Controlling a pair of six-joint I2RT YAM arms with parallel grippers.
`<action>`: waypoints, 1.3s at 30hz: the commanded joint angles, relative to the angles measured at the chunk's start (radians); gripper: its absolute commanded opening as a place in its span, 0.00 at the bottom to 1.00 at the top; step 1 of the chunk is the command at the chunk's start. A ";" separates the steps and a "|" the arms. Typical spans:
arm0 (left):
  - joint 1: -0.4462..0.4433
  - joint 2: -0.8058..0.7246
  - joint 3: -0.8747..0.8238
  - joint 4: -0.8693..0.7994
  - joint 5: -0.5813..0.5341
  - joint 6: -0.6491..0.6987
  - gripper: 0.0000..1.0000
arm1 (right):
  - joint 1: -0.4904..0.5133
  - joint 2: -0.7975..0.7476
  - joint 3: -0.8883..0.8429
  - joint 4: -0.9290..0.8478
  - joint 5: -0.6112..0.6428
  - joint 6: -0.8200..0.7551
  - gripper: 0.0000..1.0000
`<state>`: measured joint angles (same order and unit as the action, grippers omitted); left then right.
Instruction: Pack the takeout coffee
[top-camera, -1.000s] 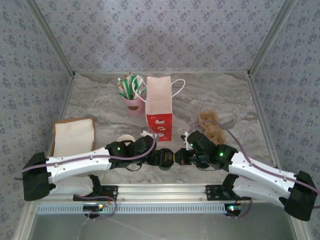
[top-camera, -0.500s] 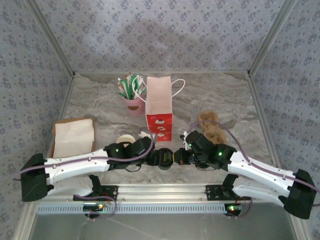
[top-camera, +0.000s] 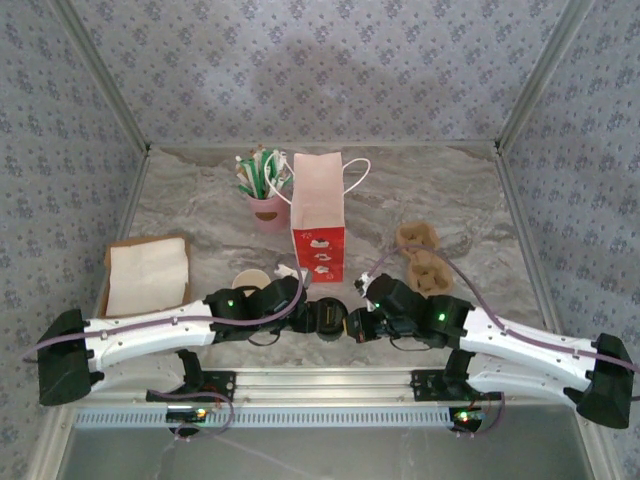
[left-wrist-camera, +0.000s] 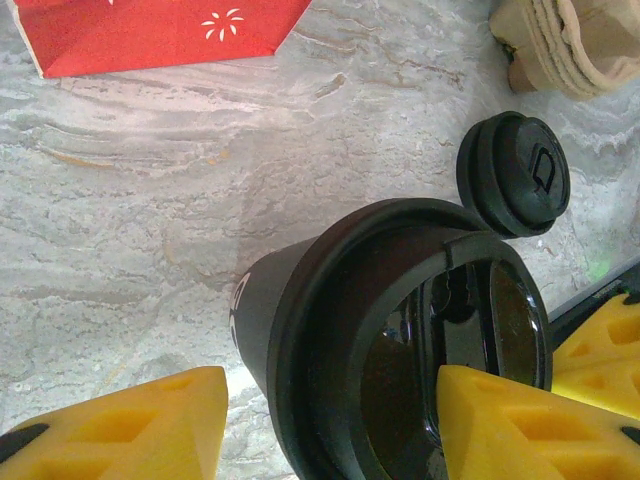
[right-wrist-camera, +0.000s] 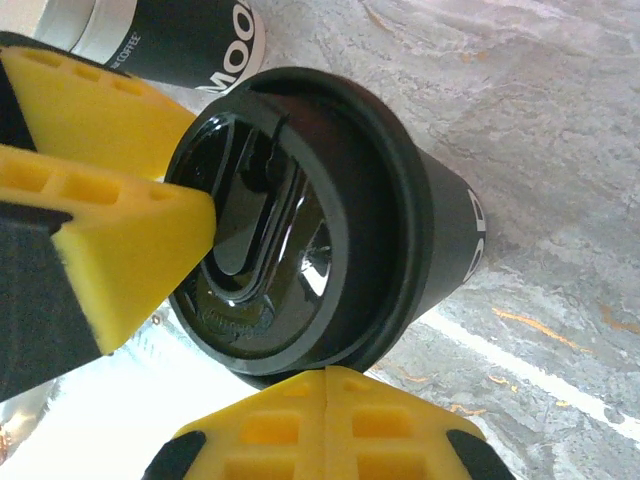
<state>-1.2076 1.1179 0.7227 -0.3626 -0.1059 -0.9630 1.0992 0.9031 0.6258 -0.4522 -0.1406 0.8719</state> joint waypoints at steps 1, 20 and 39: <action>-0.010 -0.001 -0.011 -0.072 -0.025 0.002 0.57 | 0.017 -0.019 0.030 -0.007 0.049 -0.002 0.06; -0.008 0.027 0.020 -0.076 -0.037 0.007 0.60 | 0.077 -0.023 -0.019 0.089 0.127 0.030 0.06; -0.008 0.016 0.068 -0.062 -0.043 0.044 0.73 | 0.053 -0.092 -0.013 -0.001 0.119 0.013 0.12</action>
<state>-1.2121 1.1339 0.7475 -0.3946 -0.1284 -0.9466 1.1561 0.8265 0.6075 -0.4099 -0.0364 0.8936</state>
